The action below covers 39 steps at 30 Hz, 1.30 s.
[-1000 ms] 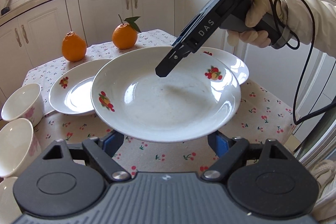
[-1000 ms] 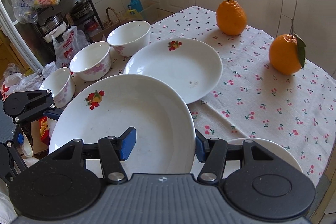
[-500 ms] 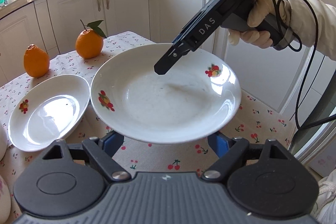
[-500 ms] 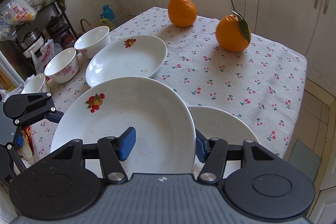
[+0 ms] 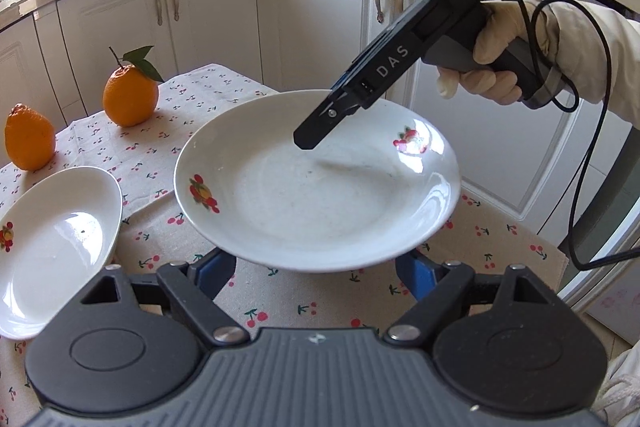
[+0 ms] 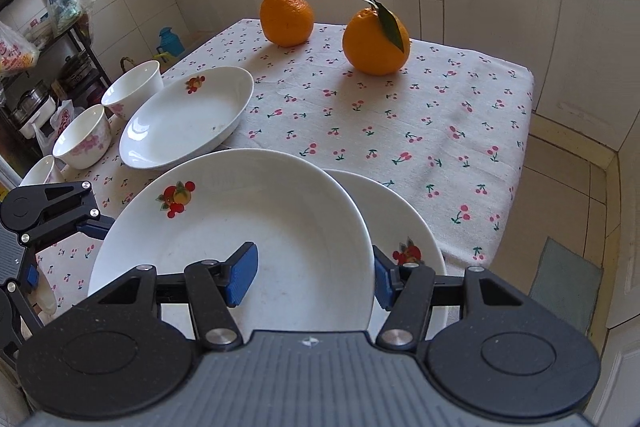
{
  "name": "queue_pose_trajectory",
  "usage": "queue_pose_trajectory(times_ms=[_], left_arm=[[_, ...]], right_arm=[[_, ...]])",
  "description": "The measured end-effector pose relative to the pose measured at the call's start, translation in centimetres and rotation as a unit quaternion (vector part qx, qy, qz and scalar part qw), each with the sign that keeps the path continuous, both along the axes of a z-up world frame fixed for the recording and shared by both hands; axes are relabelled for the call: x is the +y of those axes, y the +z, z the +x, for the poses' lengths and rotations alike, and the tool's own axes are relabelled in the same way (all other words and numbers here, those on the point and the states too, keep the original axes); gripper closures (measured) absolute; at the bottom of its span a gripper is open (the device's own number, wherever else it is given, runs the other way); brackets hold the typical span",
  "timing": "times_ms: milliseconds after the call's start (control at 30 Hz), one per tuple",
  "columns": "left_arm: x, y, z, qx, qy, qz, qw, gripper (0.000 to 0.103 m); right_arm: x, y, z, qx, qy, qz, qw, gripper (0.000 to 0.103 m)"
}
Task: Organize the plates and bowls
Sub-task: 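Lift and carry the flowered plate with the right tool toward the stained plate, then lower the flowered plate onto the stained plate and open the right tool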
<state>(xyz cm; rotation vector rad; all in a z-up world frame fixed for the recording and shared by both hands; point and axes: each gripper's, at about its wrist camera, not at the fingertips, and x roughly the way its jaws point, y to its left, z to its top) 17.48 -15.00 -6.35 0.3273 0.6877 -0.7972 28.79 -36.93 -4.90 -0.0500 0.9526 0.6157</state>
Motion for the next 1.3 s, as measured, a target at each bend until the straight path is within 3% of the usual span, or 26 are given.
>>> queue_pose_trajectory(times_ms=[1300], left_arm=[[-1.0, -1.4, 2.2, 0.019, -0.012, -0.019, 0.9996, 0.012]], right_arm=[[-2.4, -0.4, -1.4, 0.012, -0.055, -0.021, 0.998, 0.036]])
